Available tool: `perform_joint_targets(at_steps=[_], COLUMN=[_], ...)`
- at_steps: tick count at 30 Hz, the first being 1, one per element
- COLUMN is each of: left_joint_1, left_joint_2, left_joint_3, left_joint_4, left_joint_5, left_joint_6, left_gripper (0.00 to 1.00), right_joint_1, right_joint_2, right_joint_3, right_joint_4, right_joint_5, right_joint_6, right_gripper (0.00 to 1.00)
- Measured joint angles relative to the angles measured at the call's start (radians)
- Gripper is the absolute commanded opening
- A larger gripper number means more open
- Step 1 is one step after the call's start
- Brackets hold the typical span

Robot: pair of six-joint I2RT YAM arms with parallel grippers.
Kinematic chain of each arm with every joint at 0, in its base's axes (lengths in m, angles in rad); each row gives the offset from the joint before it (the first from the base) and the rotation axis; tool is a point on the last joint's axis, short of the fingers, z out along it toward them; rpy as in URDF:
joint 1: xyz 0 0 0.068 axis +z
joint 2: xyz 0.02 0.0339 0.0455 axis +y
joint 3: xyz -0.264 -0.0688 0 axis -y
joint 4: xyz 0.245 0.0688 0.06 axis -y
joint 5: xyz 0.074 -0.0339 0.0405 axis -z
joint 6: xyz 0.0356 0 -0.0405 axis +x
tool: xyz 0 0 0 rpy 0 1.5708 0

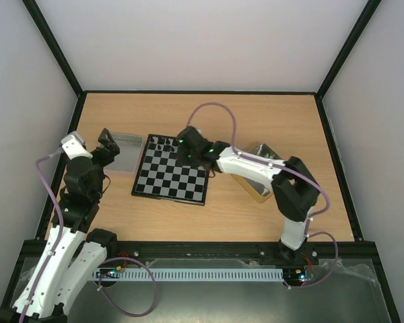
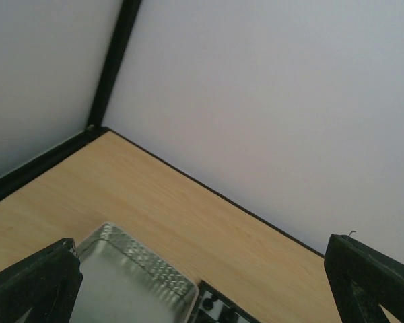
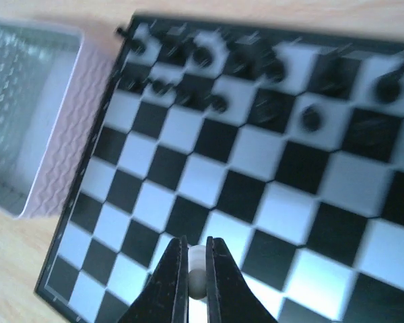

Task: Set up the chess pieces on the board
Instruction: Place the chess piece on the chessboard.

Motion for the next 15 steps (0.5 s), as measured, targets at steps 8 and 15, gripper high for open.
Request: perform_joint_targets(at_steps=[8, 15], left_joint_1=[0.000, 0.000], left_joint_2=[-0.016, -0.022], left_joint_3=[0.004, 0.011], left_joint_4=[-0.051, -0.075], left_joint_5=[-0.126, -0.168], left_joint_6=[-0.031, -0.043], left_gripper=[1.00, 1.00], right_joint_1=[0.143, 0.199], right_joint_2=[0.213, 0.363], right_joint_3=[0.153, 0.302], right_joint_4=[0.028, 0.042], right_joint_5=[-0.064, -0.108], right_joint_6=[0.005, 0.040], right_gripper=[0.02, 0.02])
